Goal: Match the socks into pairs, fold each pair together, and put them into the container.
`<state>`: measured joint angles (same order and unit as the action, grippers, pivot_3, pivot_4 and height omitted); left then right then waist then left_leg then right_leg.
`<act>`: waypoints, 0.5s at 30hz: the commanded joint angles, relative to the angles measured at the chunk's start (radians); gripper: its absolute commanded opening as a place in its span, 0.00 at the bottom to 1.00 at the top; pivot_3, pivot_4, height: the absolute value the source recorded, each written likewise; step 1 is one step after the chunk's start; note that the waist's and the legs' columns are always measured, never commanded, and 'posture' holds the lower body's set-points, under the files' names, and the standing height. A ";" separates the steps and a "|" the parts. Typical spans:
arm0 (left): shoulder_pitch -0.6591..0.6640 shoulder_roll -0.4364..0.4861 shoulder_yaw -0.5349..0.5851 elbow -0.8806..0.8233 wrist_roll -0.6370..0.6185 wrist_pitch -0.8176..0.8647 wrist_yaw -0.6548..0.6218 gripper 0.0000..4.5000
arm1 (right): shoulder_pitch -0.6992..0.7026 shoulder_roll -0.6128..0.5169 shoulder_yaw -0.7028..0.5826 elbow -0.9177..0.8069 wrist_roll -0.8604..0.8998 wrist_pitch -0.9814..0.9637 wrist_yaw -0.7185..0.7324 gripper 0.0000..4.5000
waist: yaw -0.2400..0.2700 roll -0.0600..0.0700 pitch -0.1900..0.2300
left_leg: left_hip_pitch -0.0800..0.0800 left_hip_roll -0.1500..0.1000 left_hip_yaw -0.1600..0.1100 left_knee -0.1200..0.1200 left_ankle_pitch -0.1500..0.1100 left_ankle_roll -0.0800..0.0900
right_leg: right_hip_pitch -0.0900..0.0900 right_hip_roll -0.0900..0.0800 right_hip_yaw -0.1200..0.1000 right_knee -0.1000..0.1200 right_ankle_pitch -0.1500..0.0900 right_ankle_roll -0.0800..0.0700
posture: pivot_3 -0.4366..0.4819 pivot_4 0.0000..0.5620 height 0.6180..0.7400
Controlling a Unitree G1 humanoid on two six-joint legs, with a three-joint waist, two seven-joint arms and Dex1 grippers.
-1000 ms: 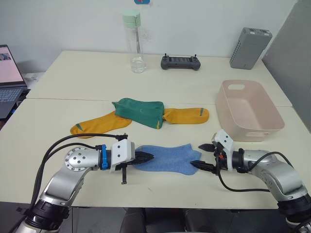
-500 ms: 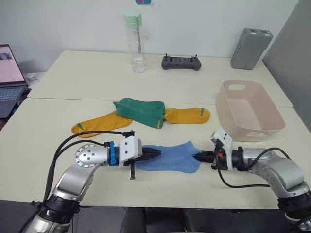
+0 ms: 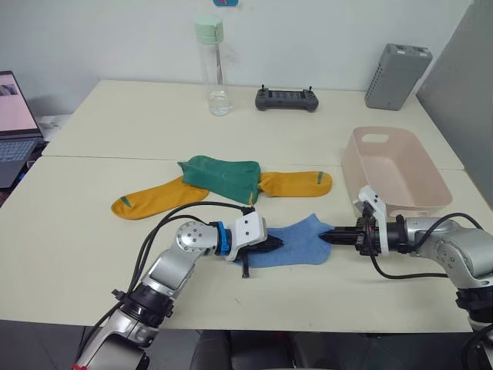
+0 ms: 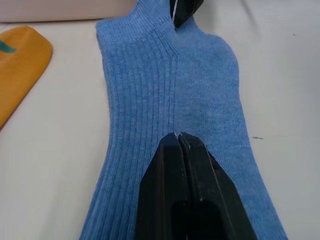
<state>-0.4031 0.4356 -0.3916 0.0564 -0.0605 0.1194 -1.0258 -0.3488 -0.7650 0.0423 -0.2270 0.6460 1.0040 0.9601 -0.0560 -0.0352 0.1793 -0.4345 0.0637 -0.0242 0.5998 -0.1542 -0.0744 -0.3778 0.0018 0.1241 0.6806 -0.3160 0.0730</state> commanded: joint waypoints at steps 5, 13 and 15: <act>-0.009 -0.016 -0.035 0.055 0.059 -0.034 0.021 0.00 | -0.090 0.140 -0.099 -0.160 0.271 0.189 -0.100 0.01 | -0.004 0.000 0.000 | 0.001 0.000 0.000 0.001 0.000 0.000 | 0.002 0.000 0.000 0.000 0.001 0.001 | 0.48 0.27 1.00; 0.023 0.016 0.042 -0.037 -0.001 0.053 0.020 0.00 | -0.120 0.267 0.008 -0.162 0.259 0.202 -0.197 0.01 | 0.003 0.000 0.000 | 0.000 0.000 -0.001 0.005 0.000 0.000 | 0.003 0.000 0.000 -0.001 0.001 0.002 | 0.48 0.27 1.00; 0.040 0.078 0.086 -0.123 -0.044 0.126 -0.010 0.00 | -0.142 0.281 0.061 -0.134 0.215 0.174 -0.198 0.01 | -0.005 0.001 0.000 | 0.000 0.001 -0.002 0.005 0.000 0.000 | 0.002 0.001 0.000 0.000 0.001 0.002 | 0.48 0.27 1.00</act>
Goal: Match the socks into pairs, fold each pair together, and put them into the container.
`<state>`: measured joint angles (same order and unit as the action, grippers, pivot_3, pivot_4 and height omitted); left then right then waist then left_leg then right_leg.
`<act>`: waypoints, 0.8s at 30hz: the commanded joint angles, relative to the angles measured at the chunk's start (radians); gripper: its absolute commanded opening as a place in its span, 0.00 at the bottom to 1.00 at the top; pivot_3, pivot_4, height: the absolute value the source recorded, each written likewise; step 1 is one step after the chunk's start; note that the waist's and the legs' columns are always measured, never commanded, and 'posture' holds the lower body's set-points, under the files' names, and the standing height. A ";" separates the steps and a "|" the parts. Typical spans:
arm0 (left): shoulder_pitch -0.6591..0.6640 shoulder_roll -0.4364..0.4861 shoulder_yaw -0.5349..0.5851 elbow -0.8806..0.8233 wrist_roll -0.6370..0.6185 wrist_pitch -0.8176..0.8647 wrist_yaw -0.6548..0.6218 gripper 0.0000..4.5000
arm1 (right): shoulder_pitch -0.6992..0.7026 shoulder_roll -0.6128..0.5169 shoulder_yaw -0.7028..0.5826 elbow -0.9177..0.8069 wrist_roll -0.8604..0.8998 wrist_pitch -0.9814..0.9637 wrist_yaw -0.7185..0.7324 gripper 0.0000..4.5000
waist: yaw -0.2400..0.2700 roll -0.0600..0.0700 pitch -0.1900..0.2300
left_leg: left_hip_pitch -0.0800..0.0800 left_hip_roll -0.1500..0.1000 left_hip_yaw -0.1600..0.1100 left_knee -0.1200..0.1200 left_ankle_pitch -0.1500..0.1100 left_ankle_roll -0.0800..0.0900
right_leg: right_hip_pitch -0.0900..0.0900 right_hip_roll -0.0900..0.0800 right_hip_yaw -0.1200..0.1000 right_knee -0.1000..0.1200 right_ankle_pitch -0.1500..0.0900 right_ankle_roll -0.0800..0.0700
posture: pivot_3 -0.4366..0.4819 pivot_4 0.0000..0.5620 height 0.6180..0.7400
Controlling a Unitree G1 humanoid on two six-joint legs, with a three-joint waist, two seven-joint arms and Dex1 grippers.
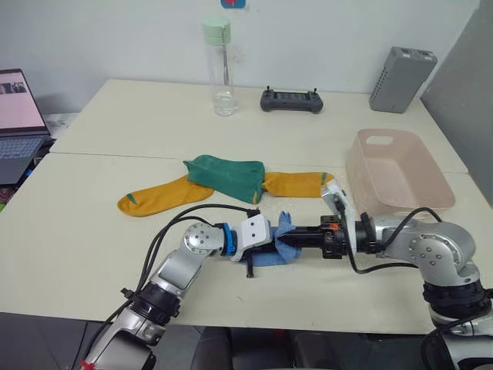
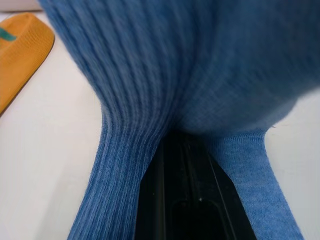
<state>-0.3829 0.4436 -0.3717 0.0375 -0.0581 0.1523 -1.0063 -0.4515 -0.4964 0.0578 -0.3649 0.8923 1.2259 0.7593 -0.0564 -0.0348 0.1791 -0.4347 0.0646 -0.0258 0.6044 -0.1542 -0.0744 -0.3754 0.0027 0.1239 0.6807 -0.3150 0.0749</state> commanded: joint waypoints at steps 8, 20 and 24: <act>0.064 0.362 0.259 -0.314 -0.172 0.189 -0.158 0.00 | -0.116 0.056 0.260 0.128 -0.231 -0.184 0.022 0.01 | -0.026 0.001 0.000 | 0.000 0.003 0.000 -0.004 0.000 0.000 | -0.004 0.003 0.001 0.001 -0.001 -0.002 | 0.48 0.27 1.00; -0.006 0.324 0.263 -0.327 -0.244 0.233 -0.143 0.00 | -0.120 -0.007 0.128 0.044 -0.149 -0.104 0.052 0.90 | -0.003 0.001 0.001 | -0.002 0.002 0.000 -0.006 0.000 0.000 | -0.005 0.003 0.000 0.000 -0.002 -0.004 | 0.48 0.27 1.00; 0.061 0.327 0.179 -0.342 -0.182 0.170 -0.151 0.00 | -0.062 -0.063 0.105 0.052 -0.174 -0.077 0.008 0.90 | -0.002 0.001 0.001 | -0.001 0.002 0.001 -0.007 0.000 0.000 | -0.005 0.003 0.000 0.000 -0.002 -0.004 | 0.48 0.27 1.00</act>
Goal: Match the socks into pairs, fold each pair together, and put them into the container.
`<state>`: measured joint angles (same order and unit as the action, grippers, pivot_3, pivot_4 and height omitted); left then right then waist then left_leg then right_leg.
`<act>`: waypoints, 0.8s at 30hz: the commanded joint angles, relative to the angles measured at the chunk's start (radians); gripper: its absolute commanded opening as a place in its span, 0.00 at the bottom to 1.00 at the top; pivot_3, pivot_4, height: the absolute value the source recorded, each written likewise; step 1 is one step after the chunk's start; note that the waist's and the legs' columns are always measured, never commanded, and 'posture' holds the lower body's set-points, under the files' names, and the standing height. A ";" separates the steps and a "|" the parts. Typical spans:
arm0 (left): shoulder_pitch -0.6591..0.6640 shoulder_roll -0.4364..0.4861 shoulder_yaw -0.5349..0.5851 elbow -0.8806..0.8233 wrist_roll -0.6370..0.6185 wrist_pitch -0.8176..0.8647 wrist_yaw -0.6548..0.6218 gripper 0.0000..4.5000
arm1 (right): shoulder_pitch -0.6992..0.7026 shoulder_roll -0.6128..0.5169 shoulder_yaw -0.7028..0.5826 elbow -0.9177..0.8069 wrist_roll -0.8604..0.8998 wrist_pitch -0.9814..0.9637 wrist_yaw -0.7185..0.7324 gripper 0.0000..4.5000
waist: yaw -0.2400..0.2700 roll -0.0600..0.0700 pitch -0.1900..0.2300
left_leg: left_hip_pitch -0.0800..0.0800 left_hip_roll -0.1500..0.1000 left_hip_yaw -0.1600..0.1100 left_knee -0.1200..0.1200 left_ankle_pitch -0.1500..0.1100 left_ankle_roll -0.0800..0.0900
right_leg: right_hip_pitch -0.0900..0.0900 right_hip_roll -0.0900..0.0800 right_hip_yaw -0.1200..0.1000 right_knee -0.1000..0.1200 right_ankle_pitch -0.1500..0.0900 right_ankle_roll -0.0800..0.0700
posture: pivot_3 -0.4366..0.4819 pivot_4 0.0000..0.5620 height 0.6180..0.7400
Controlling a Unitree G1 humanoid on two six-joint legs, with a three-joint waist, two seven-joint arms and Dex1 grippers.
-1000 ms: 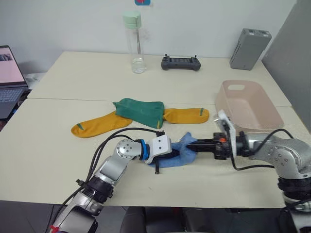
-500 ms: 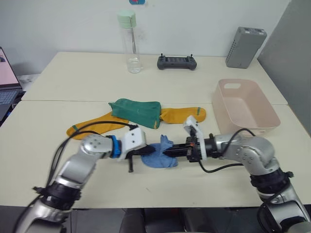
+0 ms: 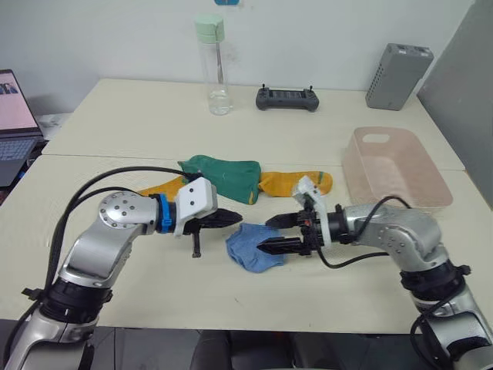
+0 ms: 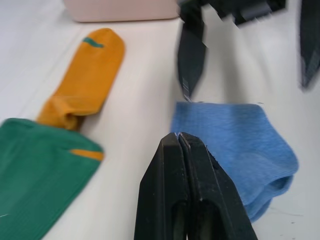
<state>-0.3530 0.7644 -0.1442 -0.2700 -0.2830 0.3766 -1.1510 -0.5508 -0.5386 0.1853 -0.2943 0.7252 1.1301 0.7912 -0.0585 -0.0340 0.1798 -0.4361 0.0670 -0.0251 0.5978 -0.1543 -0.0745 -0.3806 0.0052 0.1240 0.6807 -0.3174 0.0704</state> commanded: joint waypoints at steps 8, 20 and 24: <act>0.111 0.080 -0.138 0.079 0.220 -0.218 -0.008 0.00 | 0.106 0.010 0.018 0.022 -0.054 0.023 -0.080 0.90 | -0.006 0.000 0.000 | 0.000 0.000 0.001 -0.002 0.000 0.000 | -0.003 0.001 0.001 0.001 0.000 -0.001 | 0.48 0.27 1.00; 0.140 0.064 -0.111 0.092 0.210 -0.215 0.029 0.00 | -0.006 0.225 0.084 0.183 -0.070 0.043 -0.080 0.90 | -0.024 0.000 -0.001 | 0.003 0.001 0.000 -0.001 0.000 0.000 | 0.000 0.001 0.001 0.001 0.000 0.000 | 0.48 0.27 1.00; 0.146 0.061 -0.101 0.092 0.208 -0.208 0.047 0.00 | -0.018 0.228 0.113 0.202 -0.099 0.006 -0.063 0.76 | -0.021 0.000 -0.001 | 0.002 0.001 0.001 -0.001 0.000 0.000 | 0.000 0.001 0.001 0.001 0.000 0.000 | 0.48 0.27 1.00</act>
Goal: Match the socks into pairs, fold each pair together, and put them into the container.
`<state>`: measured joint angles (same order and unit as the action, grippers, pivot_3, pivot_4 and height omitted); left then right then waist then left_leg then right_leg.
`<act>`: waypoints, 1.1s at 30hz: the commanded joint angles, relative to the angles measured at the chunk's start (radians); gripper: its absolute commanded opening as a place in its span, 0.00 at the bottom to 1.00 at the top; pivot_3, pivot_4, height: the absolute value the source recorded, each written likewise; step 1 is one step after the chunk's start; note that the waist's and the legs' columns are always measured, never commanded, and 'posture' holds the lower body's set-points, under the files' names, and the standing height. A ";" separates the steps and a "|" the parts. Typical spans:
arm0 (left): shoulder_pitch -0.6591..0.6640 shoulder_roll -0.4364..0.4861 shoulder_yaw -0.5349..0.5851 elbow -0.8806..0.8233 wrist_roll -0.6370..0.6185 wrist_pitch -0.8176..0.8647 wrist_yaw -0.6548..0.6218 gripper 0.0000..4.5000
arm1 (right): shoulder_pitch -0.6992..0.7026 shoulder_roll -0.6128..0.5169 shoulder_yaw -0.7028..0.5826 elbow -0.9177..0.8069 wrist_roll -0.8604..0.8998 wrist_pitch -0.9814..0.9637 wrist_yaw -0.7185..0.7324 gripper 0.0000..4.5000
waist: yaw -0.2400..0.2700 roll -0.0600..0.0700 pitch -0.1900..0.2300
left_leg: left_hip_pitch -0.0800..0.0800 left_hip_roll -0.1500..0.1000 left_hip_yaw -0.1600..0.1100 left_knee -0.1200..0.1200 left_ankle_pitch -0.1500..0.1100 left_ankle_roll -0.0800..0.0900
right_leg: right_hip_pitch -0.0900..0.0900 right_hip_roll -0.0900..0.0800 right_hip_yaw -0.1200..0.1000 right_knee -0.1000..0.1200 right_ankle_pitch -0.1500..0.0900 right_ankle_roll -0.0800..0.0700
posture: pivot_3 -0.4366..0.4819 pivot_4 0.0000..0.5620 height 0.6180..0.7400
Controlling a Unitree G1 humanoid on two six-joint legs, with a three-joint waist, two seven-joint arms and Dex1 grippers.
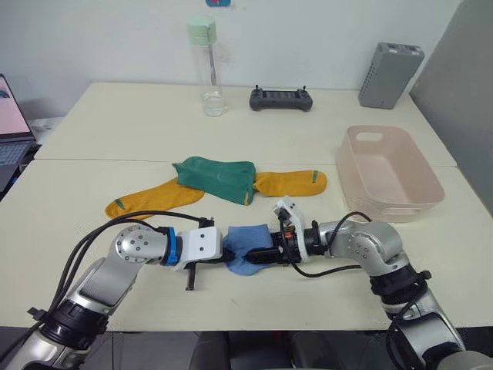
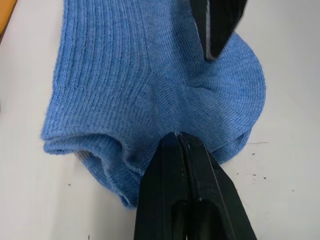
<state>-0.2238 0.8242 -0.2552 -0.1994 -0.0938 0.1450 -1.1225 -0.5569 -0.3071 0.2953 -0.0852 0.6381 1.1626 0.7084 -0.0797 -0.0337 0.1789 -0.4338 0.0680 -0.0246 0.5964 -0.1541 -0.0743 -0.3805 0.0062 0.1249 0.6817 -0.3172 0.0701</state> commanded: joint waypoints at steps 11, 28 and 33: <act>-0.009 -0.063 0.143 -0.095 -0.267 0.226 0.006 0.13 | -0.007 -0.033 -0.098 -0.073 0.025 -0.012 0.027 0.00 | -0.001 0.000 0.000 | -0.001 0.000 0.000 0.000 0.000 0.000 | -0.001 0.000 0.000 0.000 0.000 0.000 | 0.48 0.27 1.00; -0.665 -0.573 0.080 0.082 -0.379 0.407 0.370 1.00 | -0.305 -0.739 -0.209 0.251 -0.450 -0.672 0.140 0.00 | 0.037 0.005 0.006 | -0.015 -0.004 -0.001 0.012 0.000 0.000 | -0.007 -0.001 0.001 -0.003 0.004 0.005 | 0.48 0.27 1.00; -0.728 -0.685 0.015 0.189 -0.284 0.305 0.376 1.00 | -0.371 -0.749 -0.046 0.544 -0.764 -1.149 0.095 0.00 | 0.021 0.009 0.007 | -0.016 -0.004 0.001 0.012 0.000 0.000 | -0.008 -0.002 0.003 -0.002 0.005 0.006 | 0.48 0.27 1.00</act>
<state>-0.9387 0.1404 -0.2471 -0.0090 -0.3981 0.4849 -0.7499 -0.8874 -1.0443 0.2445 0.4174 -0.0556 0.1342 0.8190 -0.0584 -0.0246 0.1856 -0.4492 0.0636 -0.0233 0.6078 -0.1543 -0.0740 -0.3891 0.0046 0.1281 0.6794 -0.3118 0.0745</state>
